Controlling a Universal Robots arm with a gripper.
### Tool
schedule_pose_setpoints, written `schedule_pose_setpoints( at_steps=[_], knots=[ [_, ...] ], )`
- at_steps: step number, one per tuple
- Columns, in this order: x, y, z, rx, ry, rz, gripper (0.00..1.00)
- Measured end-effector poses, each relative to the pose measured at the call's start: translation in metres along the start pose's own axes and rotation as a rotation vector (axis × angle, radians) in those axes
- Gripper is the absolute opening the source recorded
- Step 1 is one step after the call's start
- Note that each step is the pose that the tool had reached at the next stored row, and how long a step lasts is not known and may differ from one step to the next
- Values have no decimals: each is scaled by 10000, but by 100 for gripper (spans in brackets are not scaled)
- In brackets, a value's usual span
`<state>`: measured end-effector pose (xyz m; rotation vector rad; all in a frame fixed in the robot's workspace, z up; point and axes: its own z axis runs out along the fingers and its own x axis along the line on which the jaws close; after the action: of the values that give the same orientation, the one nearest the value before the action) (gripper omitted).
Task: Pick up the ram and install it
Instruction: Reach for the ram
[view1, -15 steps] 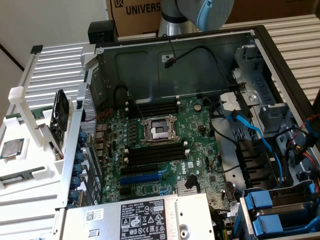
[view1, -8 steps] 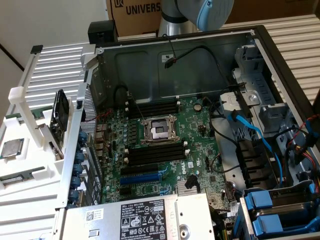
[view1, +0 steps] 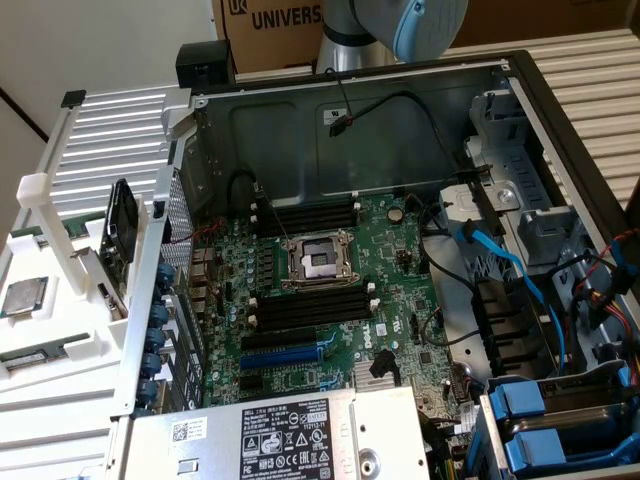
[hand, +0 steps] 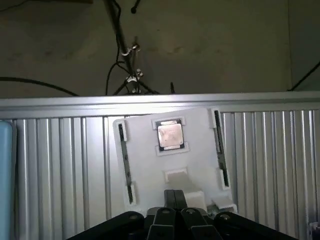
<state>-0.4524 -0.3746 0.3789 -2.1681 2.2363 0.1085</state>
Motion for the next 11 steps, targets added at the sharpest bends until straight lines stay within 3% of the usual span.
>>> schedule_pose_setpoints(
  at_steps=[1, 2, 3, 4, 7, 8, 11],
  knots=[
    [0, 0, 0, -11, 6, -179, 11],
    [1, 0, 1, -13, 24, -726, 11],
    [0, 0, 3, 48, 28, -877, 11],
    [0, -1, 4, 157, 33, -983, 11],
    [1, 7, 7, 624, 44, -1120, 11],
    [3, 18, 9, 674, 45, -1137, 11],
    [4, 22, 9, 678, 47, -1141, 11]
  ],
)
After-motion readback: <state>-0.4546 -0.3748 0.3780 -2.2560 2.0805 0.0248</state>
